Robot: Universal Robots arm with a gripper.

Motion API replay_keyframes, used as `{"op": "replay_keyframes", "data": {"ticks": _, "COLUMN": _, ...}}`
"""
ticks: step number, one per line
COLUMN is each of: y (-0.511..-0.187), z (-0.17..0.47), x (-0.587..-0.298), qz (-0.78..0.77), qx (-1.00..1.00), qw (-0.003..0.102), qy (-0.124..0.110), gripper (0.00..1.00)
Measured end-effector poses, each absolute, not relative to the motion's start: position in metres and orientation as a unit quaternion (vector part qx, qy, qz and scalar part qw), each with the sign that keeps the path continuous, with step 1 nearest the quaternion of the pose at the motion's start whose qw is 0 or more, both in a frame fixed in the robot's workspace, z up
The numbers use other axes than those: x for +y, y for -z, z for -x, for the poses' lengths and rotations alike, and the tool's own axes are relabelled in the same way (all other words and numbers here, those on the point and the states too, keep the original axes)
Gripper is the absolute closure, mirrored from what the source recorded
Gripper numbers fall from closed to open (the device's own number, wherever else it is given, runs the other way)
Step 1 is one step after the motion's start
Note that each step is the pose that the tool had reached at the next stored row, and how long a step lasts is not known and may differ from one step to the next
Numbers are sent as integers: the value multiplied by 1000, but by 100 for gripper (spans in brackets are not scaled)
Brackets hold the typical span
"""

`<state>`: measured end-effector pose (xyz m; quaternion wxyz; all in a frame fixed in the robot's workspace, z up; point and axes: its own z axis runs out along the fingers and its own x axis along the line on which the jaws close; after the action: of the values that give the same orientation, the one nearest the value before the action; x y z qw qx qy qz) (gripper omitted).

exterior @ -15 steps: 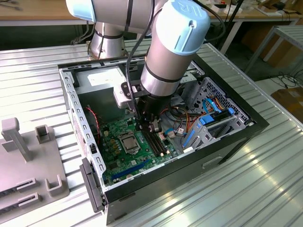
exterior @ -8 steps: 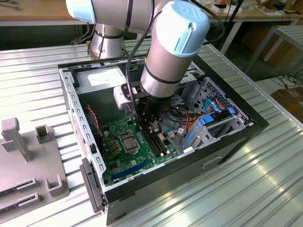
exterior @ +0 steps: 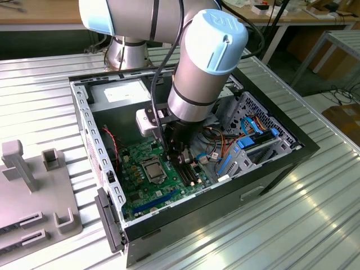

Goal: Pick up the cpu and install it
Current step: 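Close the cpu cover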

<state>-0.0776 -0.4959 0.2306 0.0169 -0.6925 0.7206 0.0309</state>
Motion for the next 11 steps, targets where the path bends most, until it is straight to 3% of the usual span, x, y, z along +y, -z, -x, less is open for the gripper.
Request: {"op": "replay_keyframes", "data": {"ticks": 11, "y": -230, "z": 78, "x": -506, "qz": 694, "qx": 719, "qw": 14, "qy": -28, "gripper": 89}}
